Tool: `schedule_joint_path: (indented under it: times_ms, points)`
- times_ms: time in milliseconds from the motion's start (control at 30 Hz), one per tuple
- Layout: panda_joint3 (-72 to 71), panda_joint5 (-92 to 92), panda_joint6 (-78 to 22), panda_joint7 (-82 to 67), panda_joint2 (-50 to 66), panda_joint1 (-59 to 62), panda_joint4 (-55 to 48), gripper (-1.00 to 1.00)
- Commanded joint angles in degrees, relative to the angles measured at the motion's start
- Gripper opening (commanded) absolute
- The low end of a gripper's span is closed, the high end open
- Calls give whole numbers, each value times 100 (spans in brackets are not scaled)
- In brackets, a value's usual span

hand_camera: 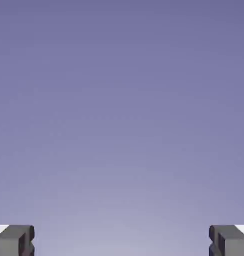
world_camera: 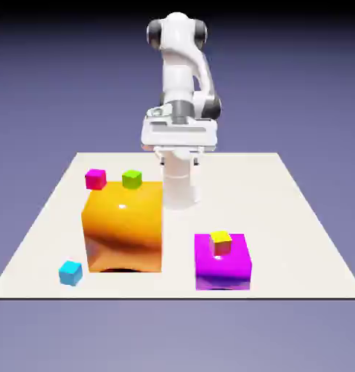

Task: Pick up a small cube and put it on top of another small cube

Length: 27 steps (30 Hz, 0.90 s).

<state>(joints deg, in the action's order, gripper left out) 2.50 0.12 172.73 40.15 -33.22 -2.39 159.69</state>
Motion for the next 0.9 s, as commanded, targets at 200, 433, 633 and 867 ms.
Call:
schedule_joint_path:
  times_ms: [200,433,633,867]
  points:
    - [1454,71,-742,-1339,-326,-990,-763,0]
    - [2907,142,-1484,-2679,-651,-1979,-1525,0]
    - [4153,204,-2120,-3827,-931,-2828,-2179,0]
    - [5607,275,-2861,-5166,-1256,-3817,-2941,0]
